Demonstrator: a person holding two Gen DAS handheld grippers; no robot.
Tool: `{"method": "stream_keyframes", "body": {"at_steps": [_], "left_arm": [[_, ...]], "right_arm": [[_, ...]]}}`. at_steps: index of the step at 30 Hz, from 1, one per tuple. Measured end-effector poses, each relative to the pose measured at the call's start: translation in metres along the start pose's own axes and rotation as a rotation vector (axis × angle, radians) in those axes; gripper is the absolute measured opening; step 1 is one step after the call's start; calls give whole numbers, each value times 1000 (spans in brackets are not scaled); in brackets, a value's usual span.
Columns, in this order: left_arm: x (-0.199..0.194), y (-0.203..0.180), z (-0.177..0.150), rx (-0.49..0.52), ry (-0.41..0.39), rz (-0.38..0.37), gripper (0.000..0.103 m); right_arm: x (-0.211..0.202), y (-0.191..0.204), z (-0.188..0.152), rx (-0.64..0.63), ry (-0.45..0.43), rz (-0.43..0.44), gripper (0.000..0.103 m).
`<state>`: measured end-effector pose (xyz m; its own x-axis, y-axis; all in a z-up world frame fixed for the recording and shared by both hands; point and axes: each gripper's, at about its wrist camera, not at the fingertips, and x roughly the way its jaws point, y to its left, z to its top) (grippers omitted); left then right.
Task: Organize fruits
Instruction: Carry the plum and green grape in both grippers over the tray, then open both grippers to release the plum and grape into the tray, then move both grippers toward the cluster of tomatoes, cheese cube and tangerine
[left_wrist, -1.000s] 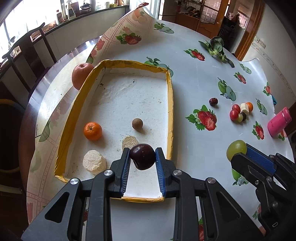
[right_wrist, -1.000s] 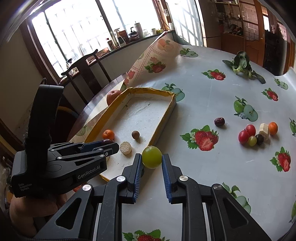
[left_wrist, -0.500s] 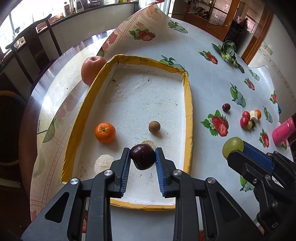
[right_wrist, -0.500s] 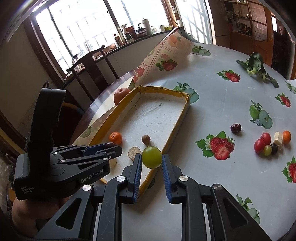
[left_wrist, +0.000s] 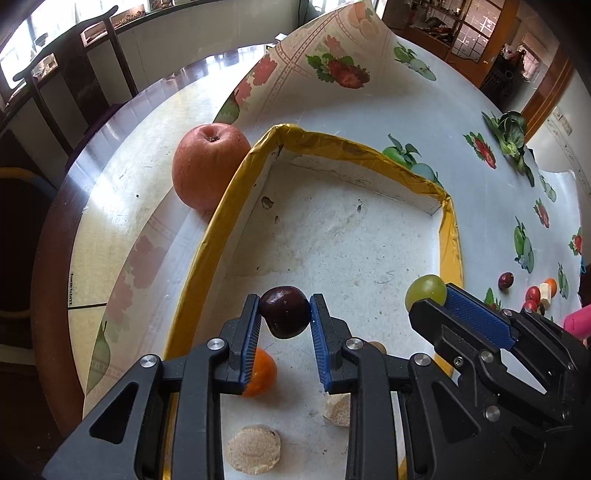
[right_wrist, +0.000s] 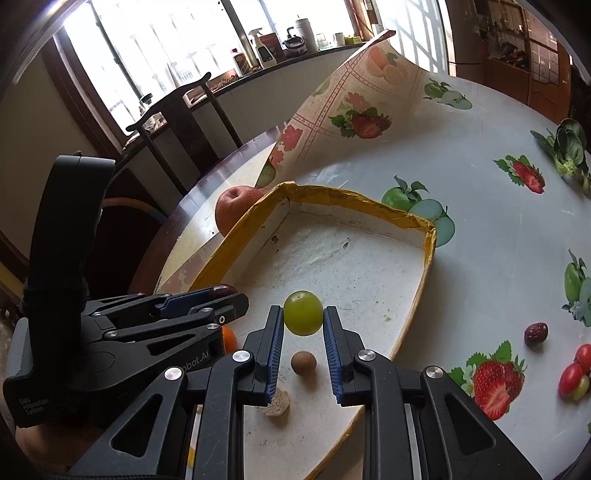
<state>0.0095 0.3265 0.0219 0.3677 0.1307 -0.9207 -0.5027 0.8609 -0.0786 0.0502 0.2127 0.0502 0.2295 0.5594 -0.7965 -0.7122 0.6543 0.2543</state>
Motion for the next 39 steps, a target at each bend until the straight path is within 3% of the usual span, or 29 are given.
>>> {"method": "stream_keyframes", "body": {"at_steps": [10,16,20,29,39], "left_arm": [[31,3,-2,4,49,28,26],[24,2,-8,0,43,58,46],[10,6,-16,-30,25,38,52],[-27,-7,-27,-22,-25,1,52],[-59,-37,-42,30,-67,-34,52]], "right_arm": [[54,-12,-7,-37,108,-24,25],[55,-17,-5,-25,118,-26,27],[41,-25,-4,6,87,-24,47],[-13,-29,-12,63,0,3,48],[-83,-56,-51,156,-65,-34,48]]}}
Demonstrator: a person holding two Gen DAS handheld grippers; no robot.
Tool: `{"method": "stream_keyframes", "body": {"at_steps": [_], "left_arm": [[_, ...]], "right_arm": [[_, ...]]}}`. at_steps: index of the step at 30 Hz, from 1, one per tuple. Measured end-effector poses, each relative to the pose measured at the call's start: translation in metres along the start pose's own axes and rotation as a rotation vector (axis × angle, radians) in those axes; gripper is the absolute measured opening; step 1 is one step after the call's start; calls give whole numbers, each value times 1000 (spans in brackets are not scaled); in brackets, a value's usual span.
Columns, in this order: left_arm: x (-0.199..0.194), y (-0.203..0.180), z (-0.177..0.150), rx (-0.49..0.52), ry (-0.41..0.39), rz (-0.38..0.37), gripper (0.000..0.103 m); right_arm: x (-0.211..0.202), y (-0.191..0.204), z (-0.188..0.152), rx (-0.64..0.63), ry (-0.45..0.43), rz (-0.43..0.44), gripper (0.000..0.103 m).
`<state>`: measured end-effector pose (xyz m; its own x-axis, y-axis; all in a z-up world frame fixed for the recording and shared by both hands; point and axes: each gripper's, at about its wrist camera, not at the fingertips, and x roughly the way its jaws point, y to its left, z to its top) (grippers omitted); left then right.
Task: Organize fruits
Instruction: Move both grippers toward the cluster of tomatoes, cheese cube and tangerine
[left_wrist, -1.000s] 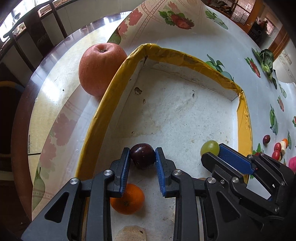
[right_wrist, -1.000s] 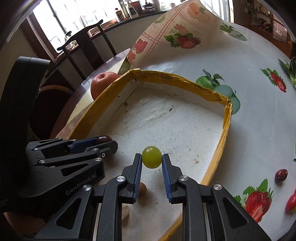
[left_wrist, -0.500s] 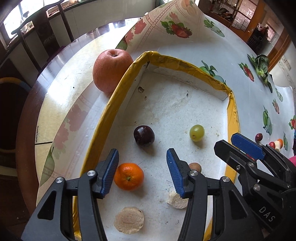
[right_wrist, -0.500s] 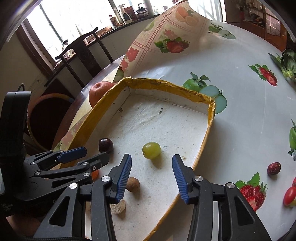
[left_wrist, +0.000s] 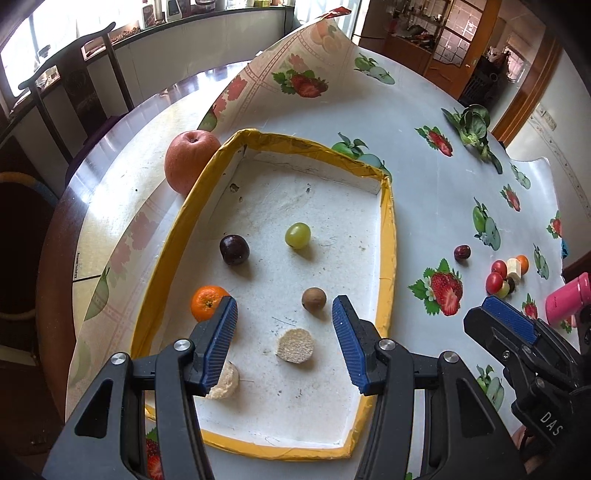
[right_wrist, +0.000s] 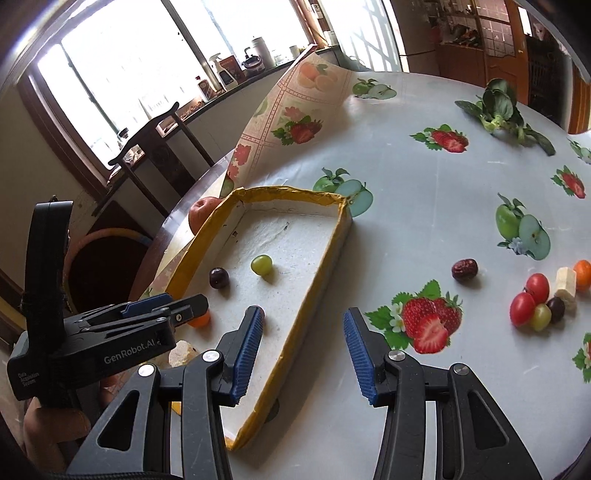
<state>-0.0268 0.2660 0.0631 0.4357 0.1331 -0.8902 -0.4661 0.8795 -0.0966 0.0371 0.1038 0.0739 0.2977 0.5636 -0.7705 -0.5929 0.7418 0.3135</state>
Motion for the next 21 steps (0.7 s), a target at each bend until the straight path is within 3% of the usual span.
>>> {"method": "stream_keyframes", "body": {"at_steps": [21], "left_arm": [[-24,-79,-26,115,-2,-80,52]], "right_arm": [[-82,-76,-56,111,-42,-127,48]]}}
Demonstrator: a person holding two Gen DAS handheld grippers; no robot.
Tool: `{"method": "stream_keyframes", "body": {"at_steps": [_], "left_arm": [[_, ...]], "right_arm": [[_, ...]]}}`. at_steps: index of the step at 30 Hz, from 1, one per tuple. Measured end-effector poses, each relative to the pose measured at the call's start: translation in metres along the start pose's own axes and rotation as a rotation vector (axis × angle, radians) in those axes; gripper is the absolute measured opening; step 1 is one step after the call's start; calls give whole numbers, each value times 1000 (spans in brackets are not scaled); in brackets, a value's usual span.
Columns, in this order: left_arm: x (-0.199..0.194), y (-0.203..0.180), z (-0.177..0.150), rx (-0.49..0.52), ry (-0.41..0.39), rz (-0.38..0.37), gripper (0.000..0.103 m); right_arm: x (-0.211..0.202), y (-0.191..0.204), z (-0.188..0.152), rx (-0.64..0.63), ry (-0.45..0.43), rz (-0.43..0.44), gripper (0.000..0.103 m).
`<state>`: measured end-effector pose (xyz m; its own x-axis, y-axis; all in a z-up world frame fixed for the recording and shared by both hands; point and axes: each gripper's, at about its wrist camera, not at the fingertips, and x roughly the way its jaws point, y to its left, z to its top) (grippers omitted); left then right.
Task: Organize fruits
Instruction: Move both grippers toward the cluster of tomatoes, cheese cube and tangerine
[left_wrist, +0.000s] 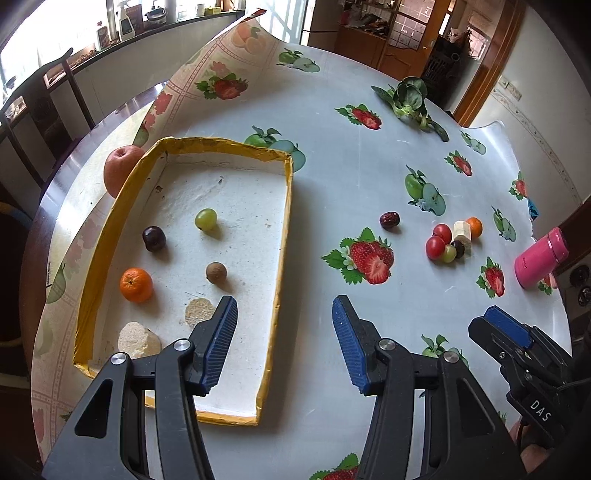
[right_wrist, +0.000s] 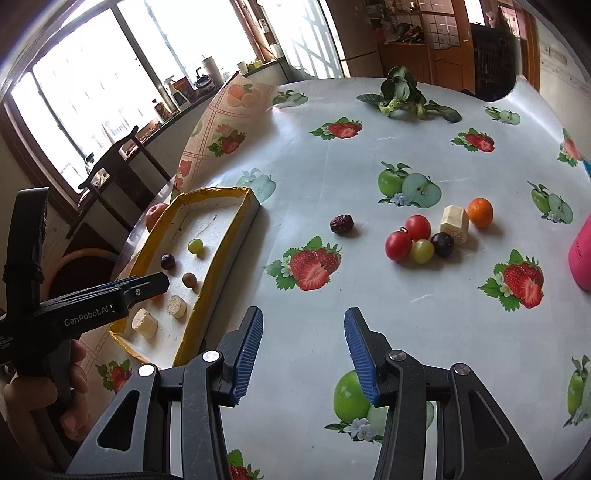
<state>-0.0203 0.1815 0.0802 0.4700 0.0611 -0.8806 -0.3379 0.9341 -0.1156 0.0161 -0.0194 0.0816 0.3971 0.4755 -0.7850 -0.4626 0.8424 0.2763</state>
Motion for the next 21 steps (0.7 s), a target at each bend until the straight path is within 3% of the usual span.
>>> {"method": "stream_keyframes", "body": {"at_steps": [14,21], "left_arm": [[22,-67,-3,88,46,-71,52],[47,-110,9,151,45,-128,52]], "right_arm": [[-18,-68,-13,90,-23,-83,48],[-12,-111,3,148,-38,-146,48]]}}
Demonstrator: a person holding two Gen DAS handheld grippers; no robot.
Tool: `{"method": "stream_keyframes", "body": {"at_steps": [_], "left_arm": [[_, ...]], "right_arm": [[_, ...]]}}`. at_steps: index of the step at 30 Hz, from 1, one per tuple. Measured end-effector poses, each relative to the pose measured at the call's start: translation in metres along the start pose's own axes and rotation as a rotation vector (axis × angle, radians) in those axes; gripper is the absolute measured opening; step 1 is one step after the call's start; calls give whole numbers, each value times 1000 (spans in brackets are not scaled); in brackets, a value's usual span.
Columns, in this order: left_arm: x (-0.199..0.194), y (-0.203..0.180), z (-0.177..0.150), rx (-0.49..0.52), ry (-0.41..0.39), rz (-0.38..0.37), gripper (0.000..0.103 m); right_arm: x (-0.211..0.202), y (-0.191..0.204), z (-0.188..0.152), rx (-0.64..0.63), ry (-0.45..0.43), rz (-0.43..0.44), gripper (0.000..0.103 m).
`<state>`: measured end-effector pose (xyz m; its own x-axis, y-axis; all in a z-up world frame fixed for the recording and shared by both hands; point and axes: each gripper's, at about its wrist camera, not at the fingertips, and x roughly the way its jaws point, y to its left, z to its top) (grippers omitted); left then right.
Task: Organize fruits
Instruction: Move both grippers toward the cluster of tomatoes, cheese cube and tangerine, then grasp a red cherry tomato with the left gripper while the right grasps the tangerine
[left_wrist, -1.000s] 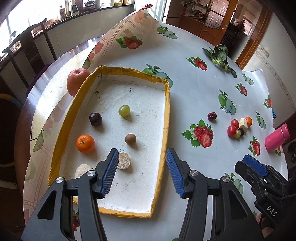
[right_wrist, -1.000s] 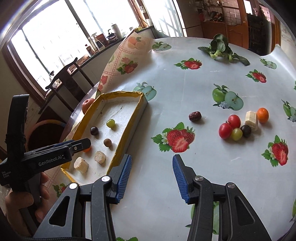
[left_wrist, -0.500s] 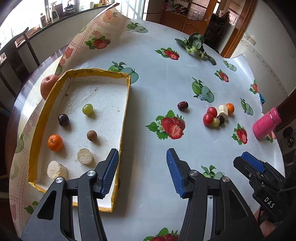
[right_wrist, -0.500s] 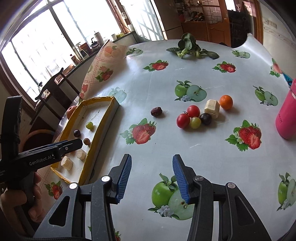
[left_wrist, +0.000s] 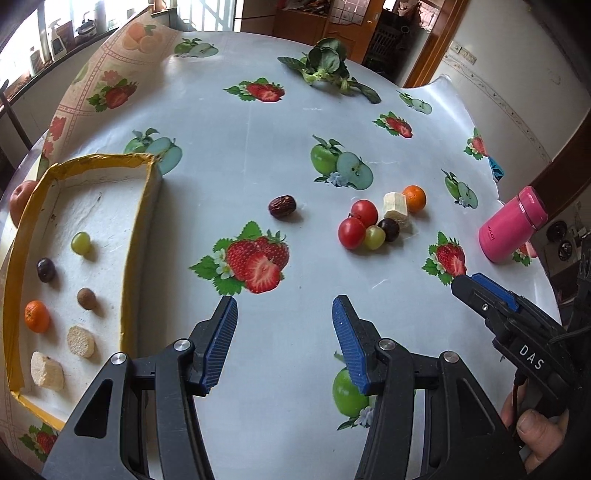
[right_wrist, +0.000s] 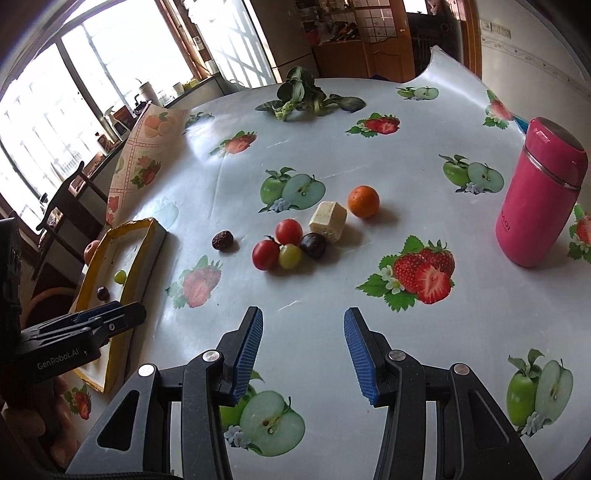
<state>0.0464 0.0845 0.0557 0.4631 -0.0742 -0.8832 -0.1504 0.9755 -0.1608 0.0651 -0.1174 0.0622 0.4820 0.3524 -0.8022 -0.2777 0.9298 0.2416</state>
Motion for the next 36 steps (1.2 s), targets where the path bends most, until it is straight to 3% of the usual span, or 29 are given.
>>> {"method": "stream_keyframes", "body": {"at_steps": [11,25,28,30,32,36], "left_arm": [[70,-35,39,97,54,-52,52],[108,-34,55,49,67,-143,52],[111,-39,58,64,55,-150,47],[112,-44,58,89,53,-150,39],[113,-48,57,103,55,-159,30],[111,-45,55,98,62,-167,29]], "right_arm": [[32,-33,60,40,-36,-48,47],[84,-53,92,106,-29,-44,46],[95,-59,91,126,-11,-47,42],[103,-64,91,142,9,-40,34],[108,-67,90,156,11,-8,34],[111,-62,91,143,11,5,32]]}}
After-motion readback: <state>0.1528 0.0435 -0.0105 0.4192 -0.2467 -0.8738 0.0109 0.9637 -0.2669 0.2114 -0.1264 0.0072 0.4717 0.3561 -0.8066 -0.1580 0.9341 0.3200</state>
